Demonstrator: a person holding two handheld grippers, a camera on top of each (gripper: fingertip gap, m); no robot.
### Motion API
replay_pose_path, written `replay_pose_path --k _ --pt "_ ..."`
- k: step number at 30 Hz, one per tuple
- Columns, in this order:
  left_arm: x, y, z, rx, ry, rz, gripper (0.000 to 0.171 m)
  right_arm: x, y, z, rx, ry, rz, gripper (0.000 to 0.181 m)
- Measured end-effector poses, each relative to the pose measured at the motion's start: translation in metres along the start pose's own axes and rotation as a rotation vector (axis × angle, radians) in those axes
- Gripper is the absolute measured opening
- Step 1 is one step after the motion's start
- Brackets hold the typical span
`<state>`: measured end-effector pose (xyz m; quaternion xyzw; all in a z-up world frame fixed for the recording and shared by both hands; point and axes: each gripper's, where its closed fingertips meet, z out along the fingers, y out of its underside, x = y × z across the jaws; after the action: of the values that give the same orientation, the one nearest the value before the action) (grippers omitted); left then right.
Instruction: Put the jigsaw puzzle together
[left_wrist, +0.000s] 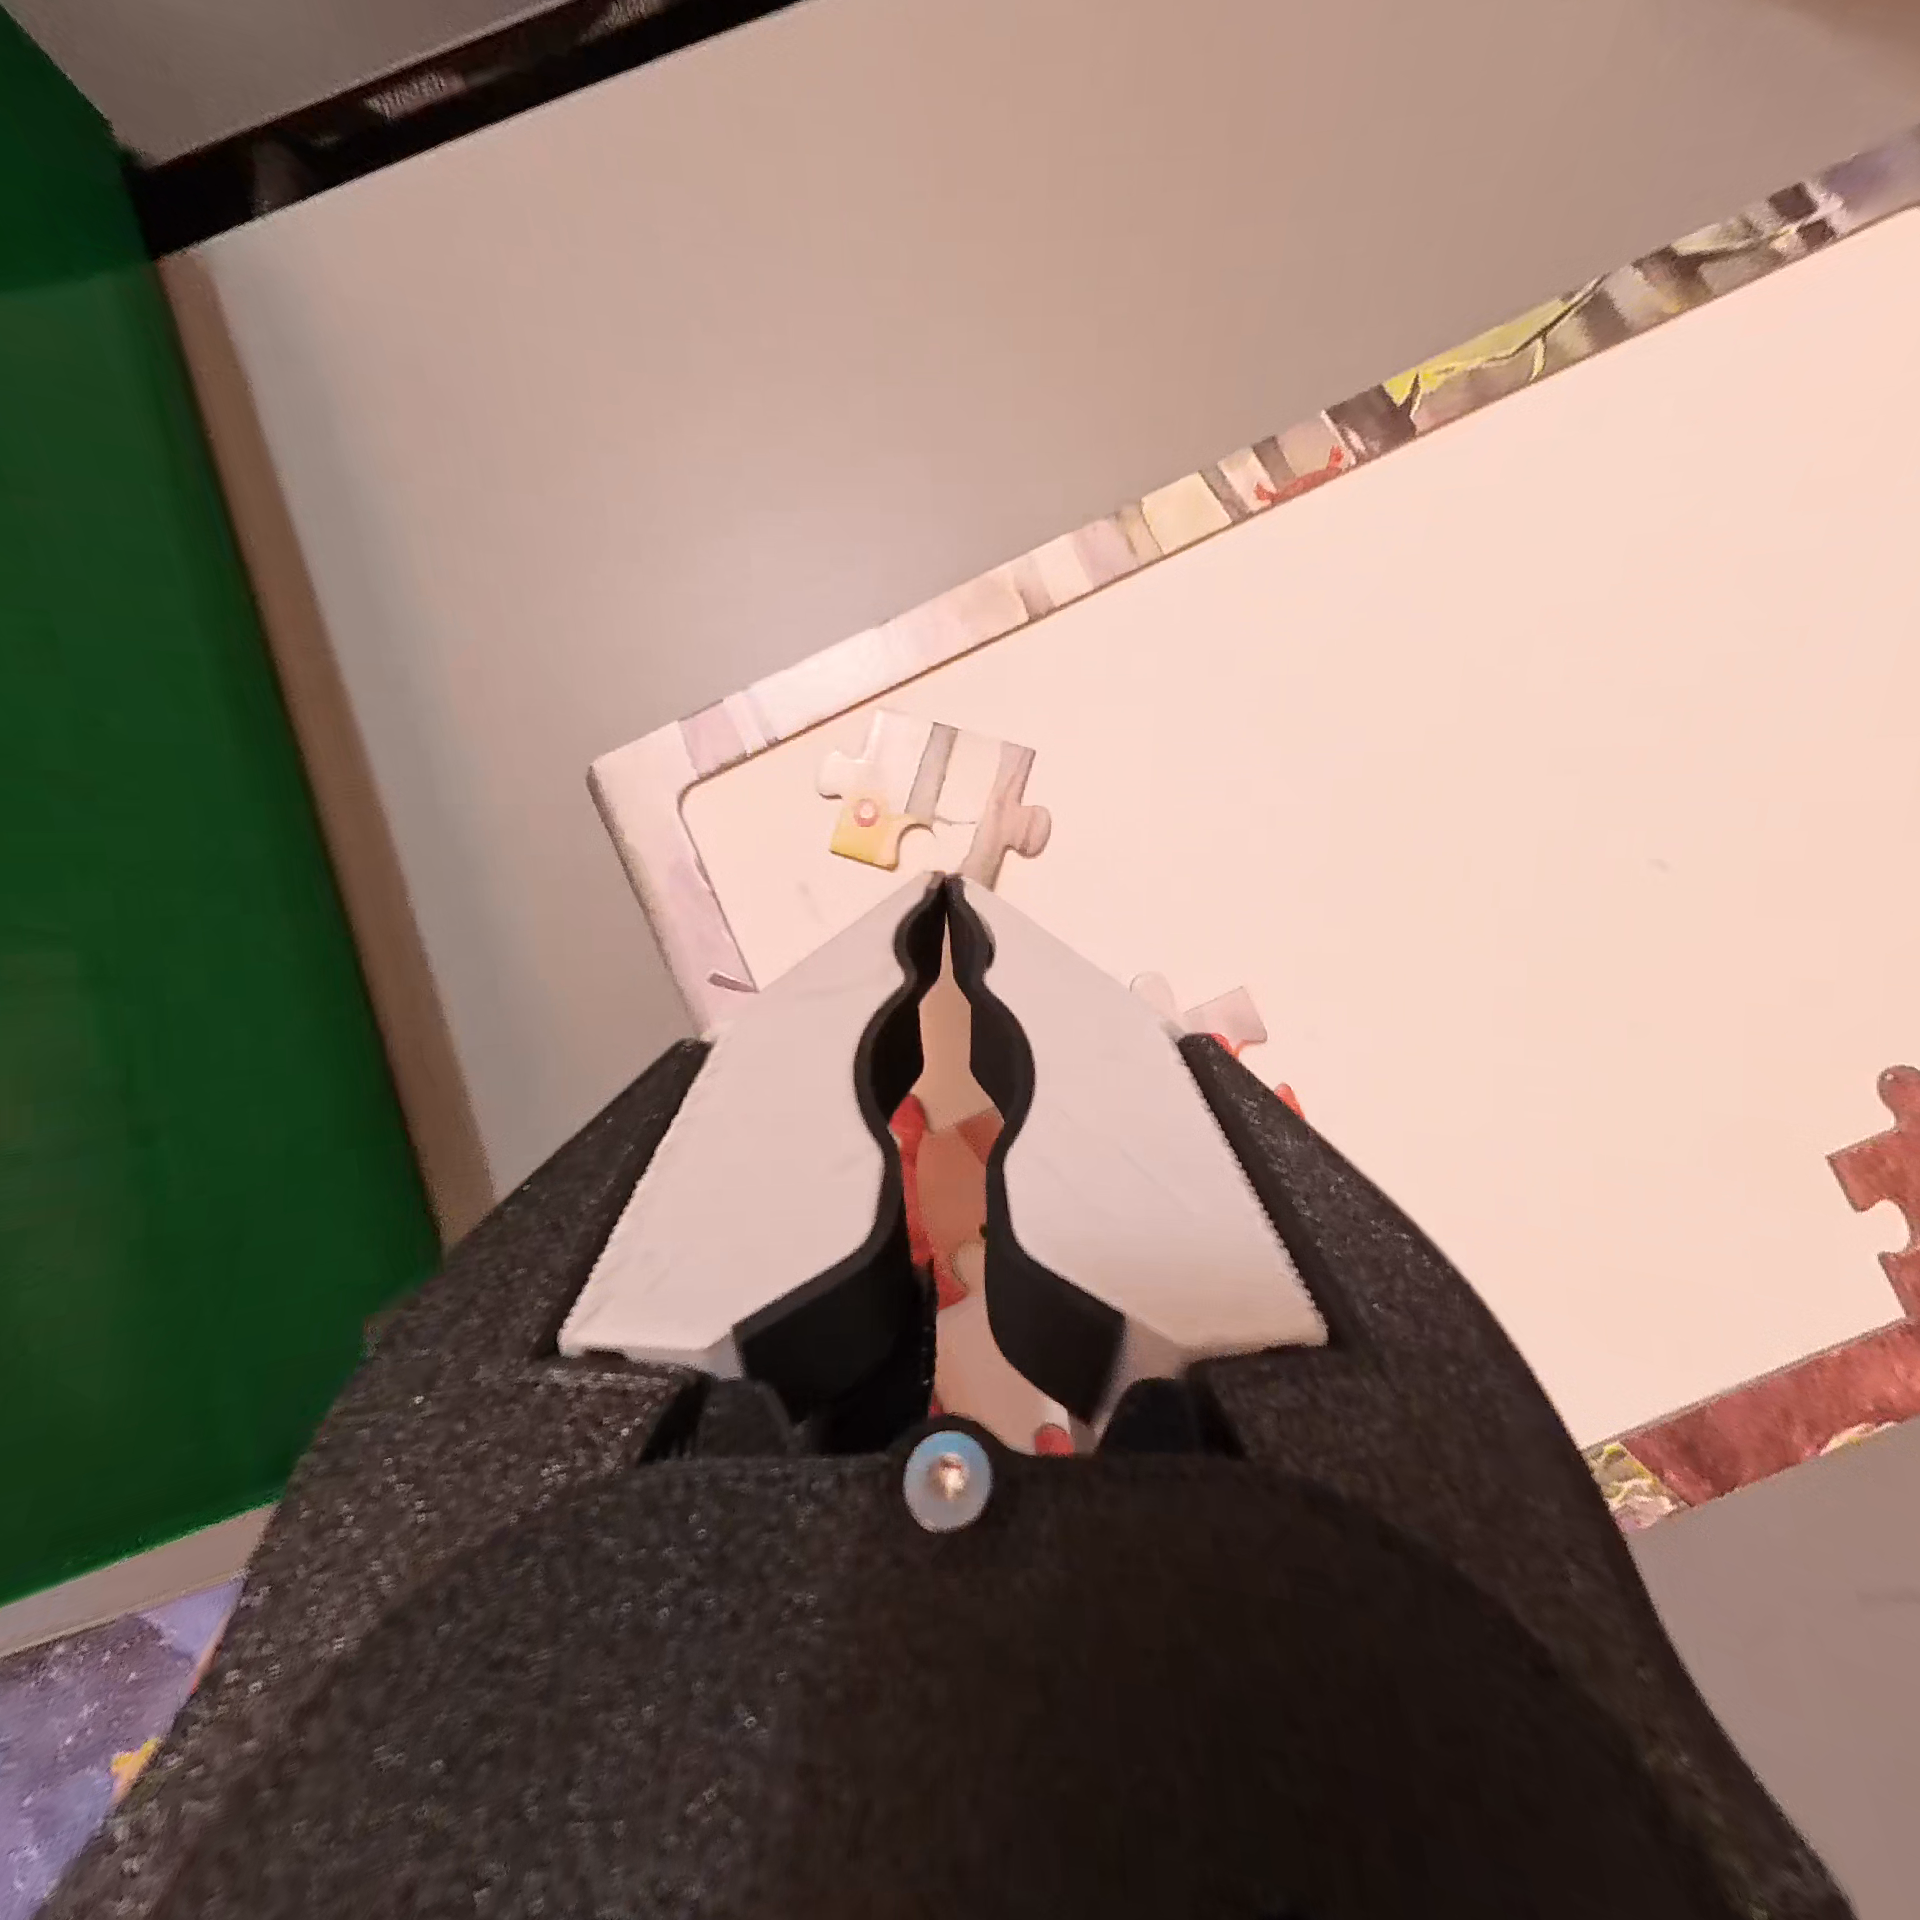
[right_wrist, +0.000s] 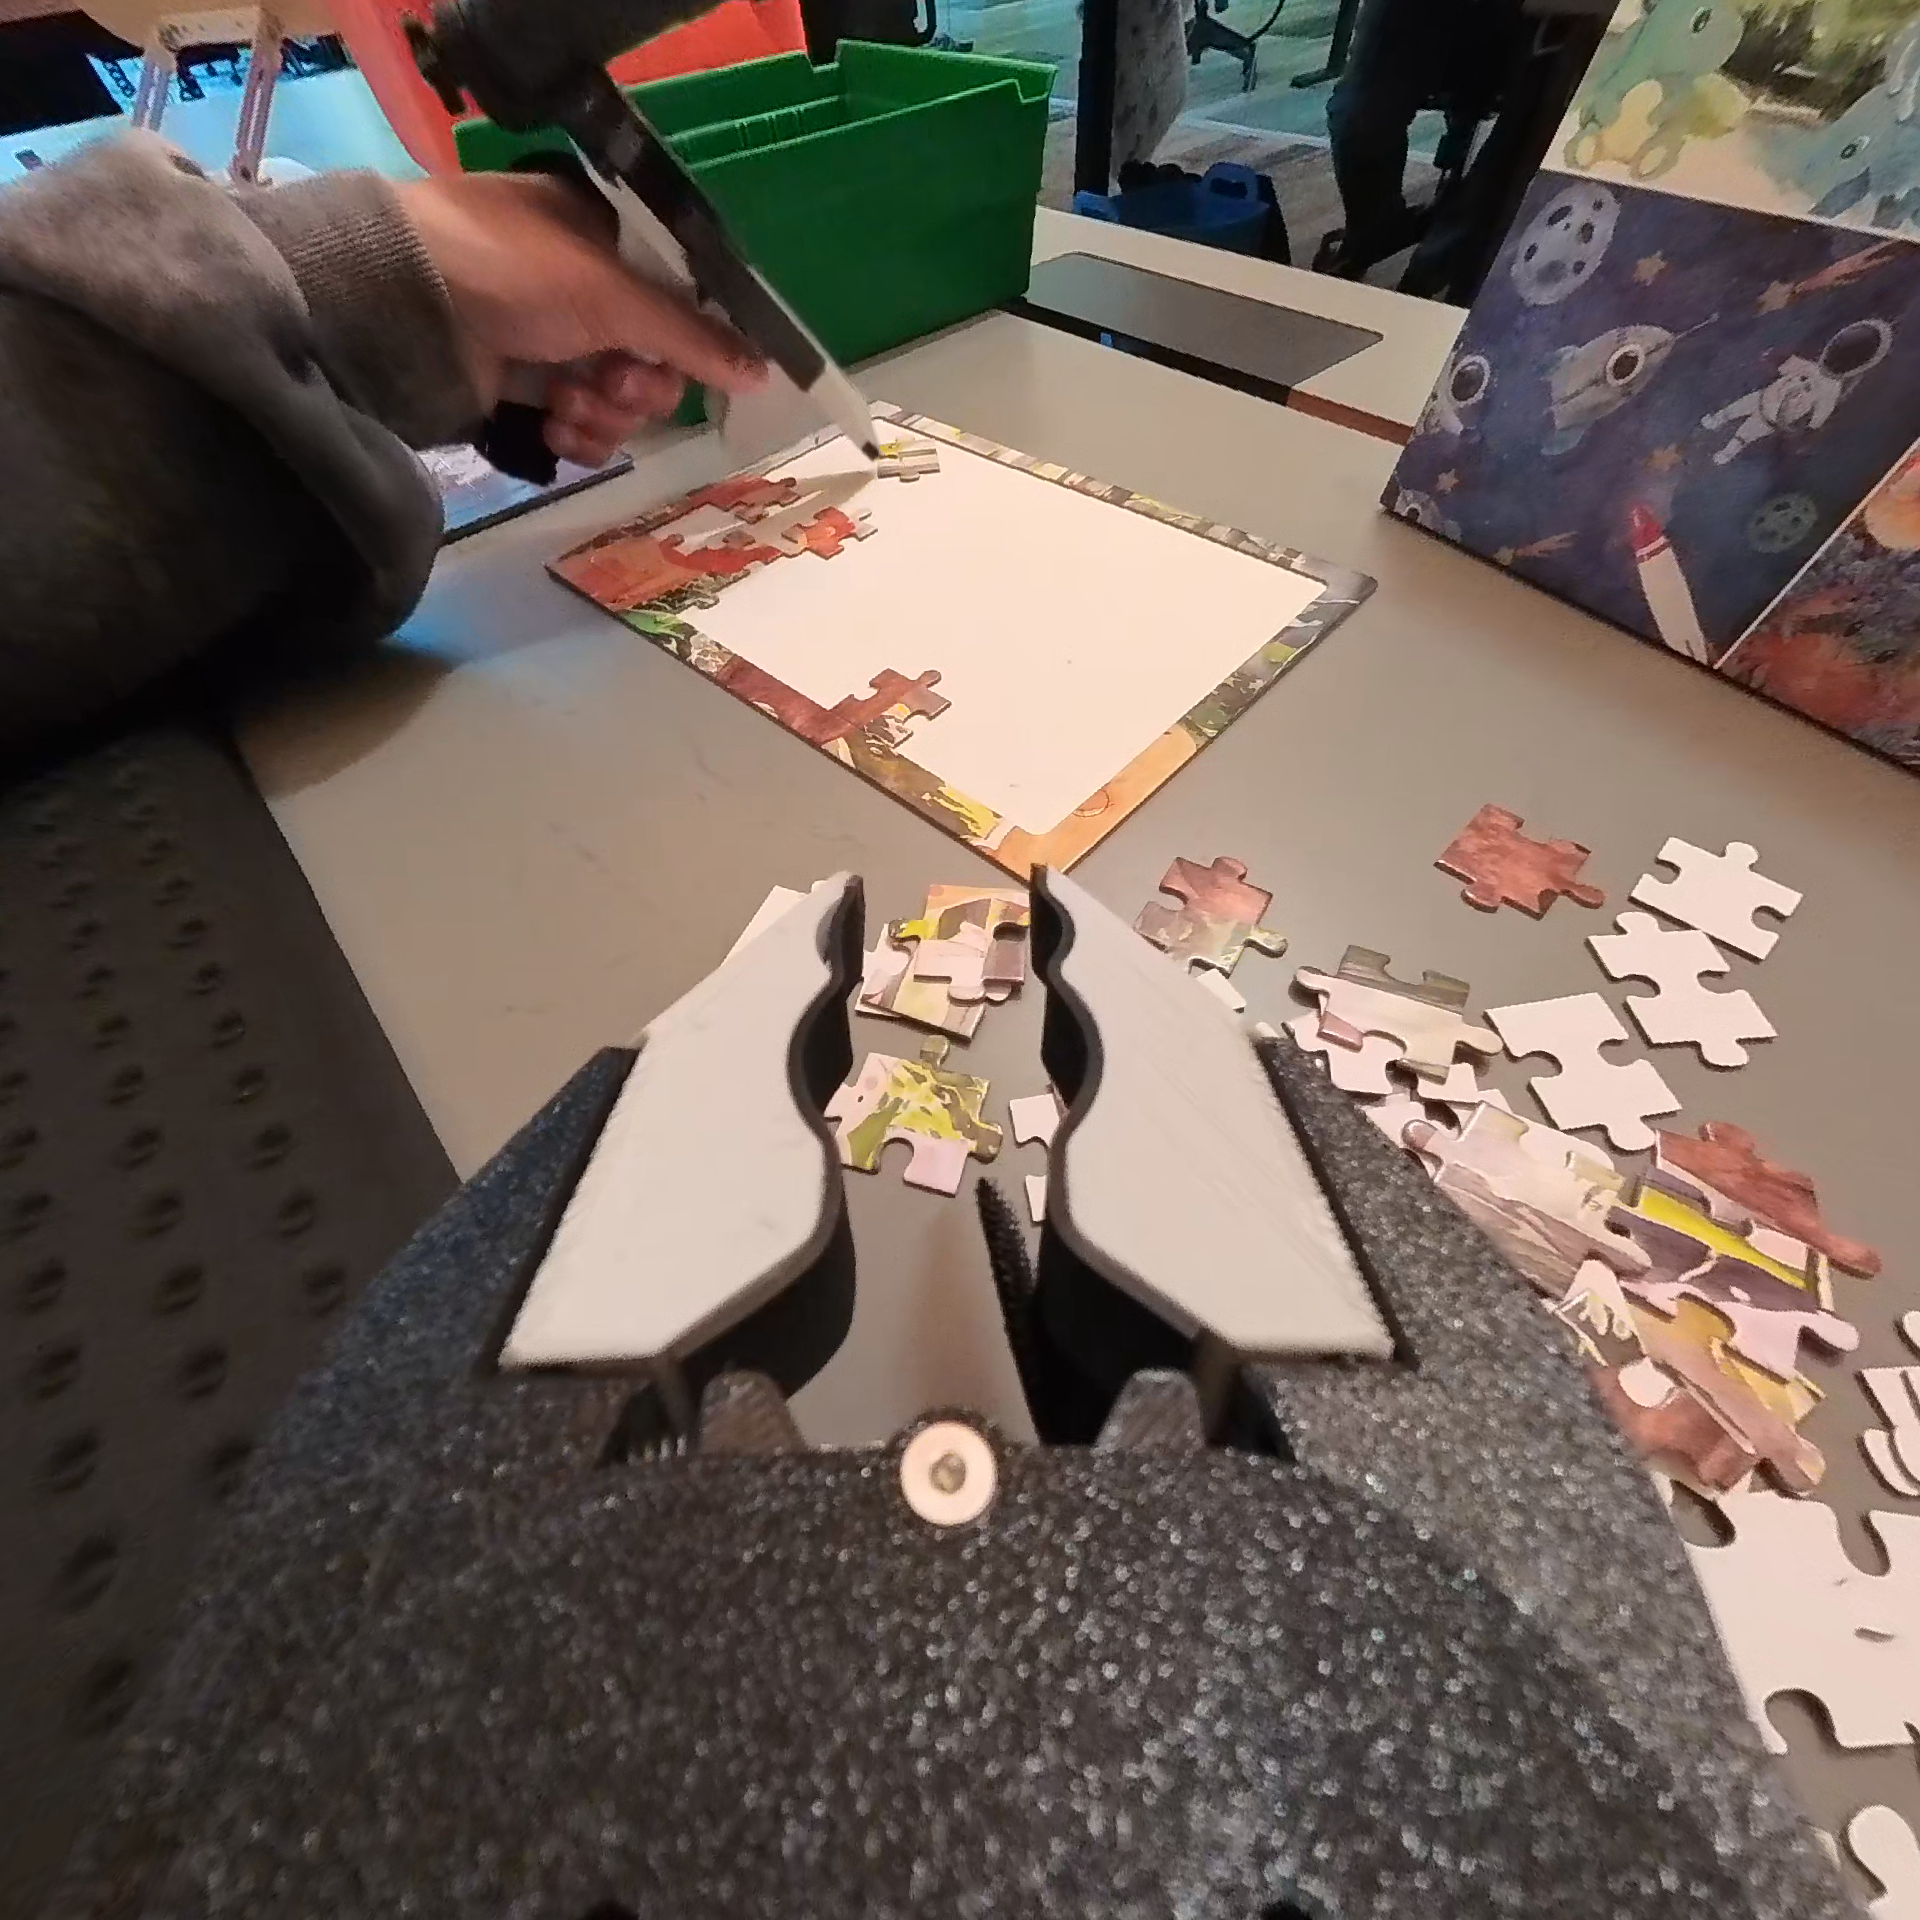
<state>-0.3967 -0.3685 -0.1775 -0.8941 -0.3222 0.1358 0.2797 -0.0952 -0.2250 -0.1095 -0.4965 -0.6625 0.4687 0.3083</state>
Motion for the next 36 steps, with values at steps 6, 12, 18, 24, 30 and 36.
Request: replay_pose_path --k 6,12,18,24,30,36 --pt "-0.003 0.003 0.005 -0.025 -0.042 -0.01 0.0 -0.001 0.0 0.0 0.002 -0.002 -0.003 0.032" --pt "-0.008 -0.001 0.006 -0.017 -0.061 -0.025 0.0 -0.001 0.0 0.0 -0.001 -0.004 -0.004 0.032" --pt "0.001 -0.004 0.009 -0.011 -0.057 0.015 0.0 -0.001 0.0 0.0 -0.001 -0.006 -0.003 0.032" --pt "0.008 -0.006 0.01 -0.003 -0.027 0.017 0.0 -0.001 0.001 0.0 -0.004 -0.008 -0.002 0.032" --pt "0.018 -0.011 0.013 0.007 -0.001 0.038 0.0 -0.002 0.001 0.0 -0.006 -0.008 -0.005 0.032" --pt "0.036 -0.016 0.015 0.025 0.081 0.039 0.0 -0.002 0.001 0.0 -0.007 -0.009 -0.004 0.032"
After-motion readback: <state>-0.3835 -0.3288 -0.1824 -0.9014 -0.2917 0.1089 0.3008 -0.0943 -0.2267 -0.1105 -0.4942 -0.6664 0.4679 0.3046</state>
